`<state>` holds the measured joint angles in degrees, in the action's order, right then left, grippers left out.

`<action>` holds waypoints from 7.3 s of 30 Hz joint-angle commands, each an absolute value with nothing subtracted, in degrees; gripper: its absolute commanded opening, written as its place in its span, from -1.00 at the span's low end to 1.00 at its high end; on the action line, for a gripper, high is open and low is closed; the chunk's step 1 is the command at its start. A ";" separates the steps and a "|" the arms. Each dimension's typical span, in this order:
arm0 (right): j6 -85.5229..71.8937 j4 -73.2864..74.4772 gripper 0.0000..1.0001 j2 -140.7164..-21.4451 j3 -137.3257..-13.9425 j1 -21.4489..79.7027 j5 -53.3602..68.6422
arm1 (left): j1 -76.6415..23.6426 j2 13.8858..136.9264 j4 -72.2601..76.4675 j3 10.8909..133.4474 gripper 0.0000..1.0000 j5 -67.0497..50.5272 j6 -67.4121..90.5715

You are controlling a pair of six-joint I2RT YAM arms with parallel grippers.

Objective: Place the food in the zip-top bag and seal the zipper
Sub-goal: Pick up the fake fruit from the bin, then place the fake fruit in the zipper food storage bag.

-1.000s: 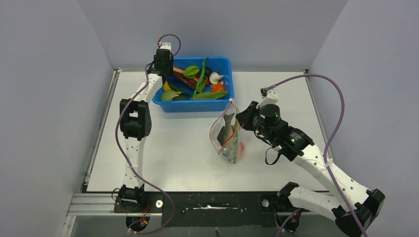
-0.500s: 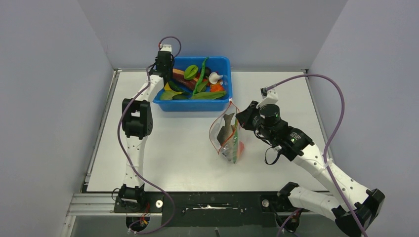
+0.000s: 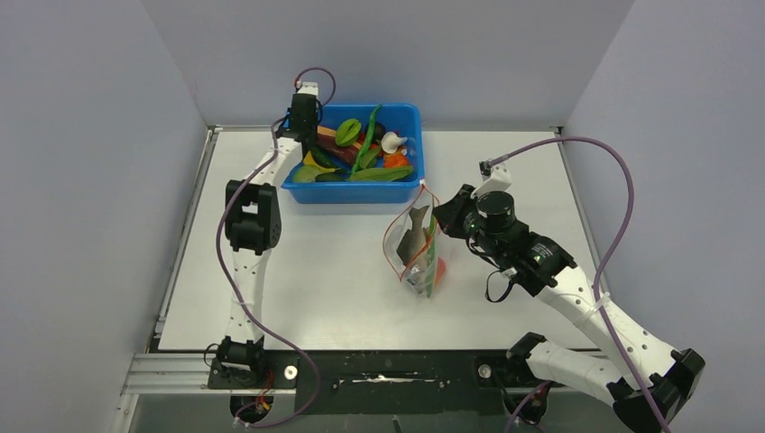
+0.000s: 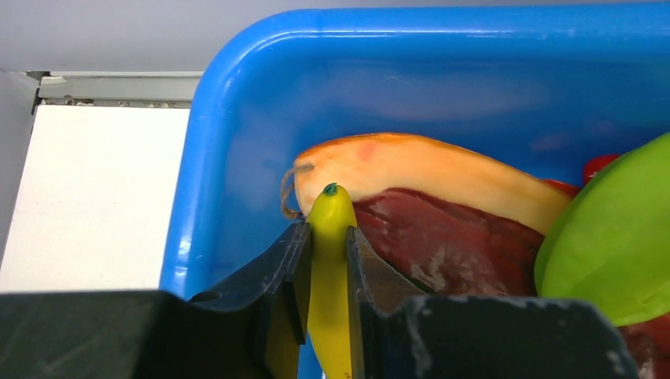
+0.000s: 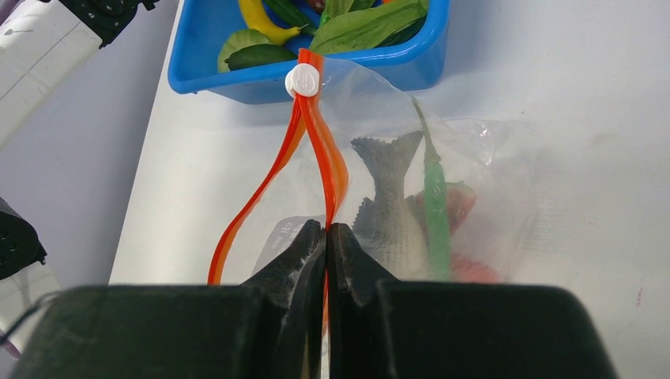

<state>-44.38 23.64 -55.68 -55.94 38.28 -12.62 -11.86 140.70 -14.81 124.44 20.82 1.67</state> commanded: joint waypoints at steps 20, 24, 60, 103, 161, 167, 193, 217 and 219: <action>-45.14 19.33 -1.00 -54.32 -55.46 38.01 -12.87 | -19.88 116.72 -0.44 104.86 -1.00 20.48 -1.55; -45.07 19.09 -1.00 -54.29 -55.26 38.13 -12.94 | -20.43 111.67 3.76 99.75 -1.00 20.39 -2.28; -44.95 16.26 -1.00 -61.06 -57.65 37.92 -8.95 | -22.52 75.90 4.04 74.75 -1.00 -1.59 15.86; -41.77 8.58 -1.00 -57.02 -55.58 37.79 0.00 | -32.69 73.79 40.34 44.28 -1.00 -35.80 27.01; -49.31 11.83 -1.00 -53.48 -50.93 35.68 -8.89 | -43.57 70.02 18.89 48.38 0.16 -3.33 19.36; -49.66 11.67 -1.00 -52.80 -50.34 35.58 -8.83 | -43.76 73.47 18.24 48.05 0.22 -6.12 20.20; -48.95 16.82 -1.00 -54.30 -51.52 33.42 -9.24 | -45.40 74.85 17.63 52.61 -1.00 -8.14 28.03; -51.92 14.42 -1.00 -49.79 -48.07 33.42 -9.45 | -42.54 72.00 3.57 58.61 0.31 4.72 19.80; -51.50 13.81 -1.00 -49.99 -48.20 33.40 -9.06 | -41.61 71.50 2.10 59.11 0.35 6.36 17.49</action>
<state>-51.51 19.35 -50.46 -47.20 33.71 -9.06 -43.07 75.11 4.19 55.55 0.84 23.07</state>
